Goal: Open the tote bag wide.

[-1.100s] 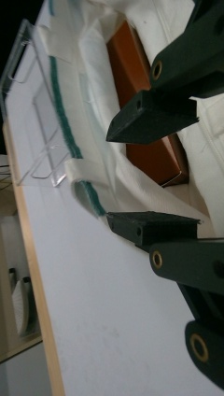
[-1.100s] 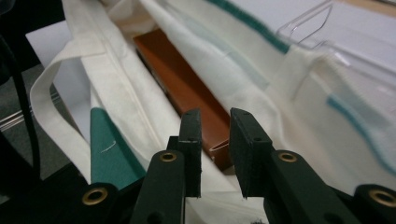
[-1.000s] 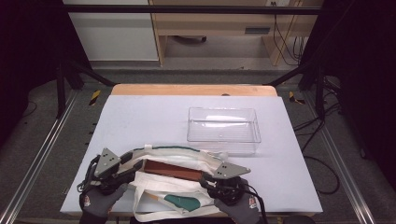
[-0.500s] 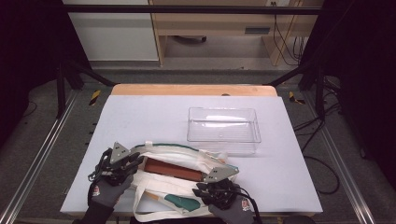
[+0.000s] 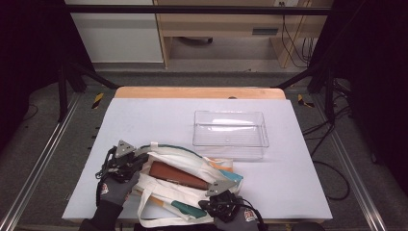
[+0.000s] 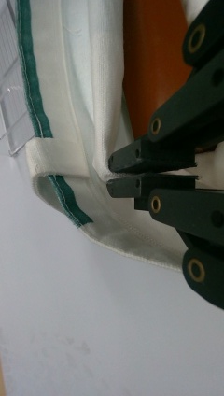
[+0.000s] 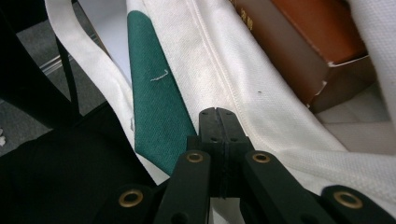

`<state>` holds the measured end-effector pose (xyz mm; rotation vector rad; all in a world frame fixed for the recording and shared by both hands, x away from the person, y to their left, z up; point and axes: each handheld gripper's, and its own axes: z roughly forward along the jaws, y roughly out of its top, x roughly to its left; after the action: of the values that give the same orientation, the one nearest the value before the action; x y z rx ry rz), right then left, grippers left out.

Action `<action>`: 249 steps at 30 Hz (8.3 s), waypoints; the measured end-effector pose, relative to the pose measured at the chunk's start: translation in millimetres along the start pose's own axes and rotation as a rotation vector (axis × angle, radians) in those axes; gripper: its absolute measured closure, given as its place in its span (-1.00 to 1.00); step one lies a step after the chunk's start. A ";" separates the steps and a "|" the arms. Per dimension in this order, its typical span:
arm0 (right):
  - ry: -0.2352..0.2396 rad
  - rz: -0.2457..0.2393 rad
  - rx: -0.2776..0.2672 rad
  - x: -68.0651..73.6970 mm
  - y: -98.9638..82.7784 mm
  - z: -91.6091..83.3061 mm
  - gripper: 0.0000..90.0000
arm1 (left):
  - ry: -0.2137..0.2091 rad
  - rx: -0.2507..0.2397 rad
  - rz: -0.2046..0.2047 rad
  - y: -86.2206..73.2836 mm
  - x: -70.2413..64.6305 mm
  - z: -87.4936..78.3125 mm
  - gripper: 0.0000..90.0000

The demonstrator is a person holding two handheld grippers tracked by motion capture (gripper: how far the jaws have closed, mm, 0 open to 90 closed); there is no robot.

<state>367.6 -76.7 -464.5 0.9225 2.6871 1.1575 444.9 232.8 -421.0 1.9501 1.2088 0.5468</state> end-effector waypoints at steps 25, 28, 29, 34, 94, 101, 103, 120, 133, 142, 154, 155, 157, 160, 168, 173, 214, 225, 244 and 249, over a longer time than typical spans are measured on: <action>-0.165 -0.046 -0.188 -23.8 52.6 -35.8 0.35 | -0.097 -0.107 0.026 -37.7 -13.3 -53.0 0.47; -0.193 -0.032 -0.176 -31.3 54.3 -28.3 0.35 | -0.085 -0.050 0.035 -42.9 -12.7 -42.3 0.48; -0.196 -0.027 -0.176 -33.4 53.8 -27.3 0.34 | -0.082 -0.036 0.032 -44.8 -12.0 -38.9 0.48; -0.196 -0.008 -0.141 -43.8 44.3 -19.6 0.46 | -0.078 0.014 0.031 -51.2 -9.8 -33.5 0.53; -0.092 0.077 -0.072 -25.9 4.0 -21.4 1.00 | 0.050 0.051 0.131 3.9 -13.5 8.5 0.92; -0.090 0.058 -0.051 -22.9 -4.7 -15.1 1.00 | 0.044 0.063 0.077 8.9 -2.0 27.0 0.95; -0.093 0.063 -0.045 -22.7 -6.8 -13.2 1.00 | 0.047 0.063 0.073 7.5 -0.5 31.6 0.94; -0.108 0.002 -0.184 -20.6 17.7 -34.9 0.70 | -0.071 -0.054 -0.034 -3.2 5.1 8.3 0.58; -0.221 0.049 -0.202 -44.7 43.8 -24.1 0.69 | -0.091 -0.031 0.049 -41.7 -11.4 -30.4 0.55; -0.272 0.051 -0.150 -56.1 48.0 -7.0 1.00 | -0.073 0.029 0.050 -49.9 -11.2 -24.0 0.55; -0.280 0.129 -0.111 -79.9 39.3 12.8 1.00 | -0.081 0.067 0.061 -55.3 -12.8 -22.4 0.58; -0.284 0.128 -0.114 -79.2 39.2 12.5 0.99 | -0.081 0.065 0.061 -55.3 -12.7 -22.5 0.58; -0.276 0.129 -0.131 -77.9 39.6 8.0 0.95 | -0.086 0.059 0.059 -55.0 -12.2 -23.3 0.57; -0.253 0.121 -0.189 -73.8 40.1 -2.6 0.82 | -0.095 0.042 0.053 -54.3 -10.9 -25.4 0.55; -0.155 0.008 -0.281 -54.7 55.7 -25.8 0.23 | -0.102 -0.029 0.075 -48.7 -12.8 -36.1 0.43; -0.102 -0.039 -0.227 -44.2 58.1 -17.7 0.07 | -0.072 -0.090 0.076 -42.5 -9.4 -47.8 0.31; -0.057 -0.153 0.069 -36.7 65.7 5.8 -0.14 | 0.016 -0.184 -0.055 -49.6 38.0 -64.6 -0.19; -0.076 -0.133 0.020 -34.1 49.8 10.3 -0.21 | 0.018 -0.191 -0.054 -49.8 37.8 -65.4 -0.21; -0.058 -0.171 0.004 -25.5 90.2 25.3 -0.25 | 0.017 -0.181 -0.050 -49.7 38.3 -64.2 -0.21; -0.067 -0.167 0.047 -31.3 87.6 32.4 -0.27 | 0.015 -0.179 -0.048 -49.7 38.4 -63.8 -0.21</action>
<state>446.2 -26.5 -432.9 0.7119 2.6882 1.0158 390.7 304.1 -422.0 1.7657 1.1712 0.6241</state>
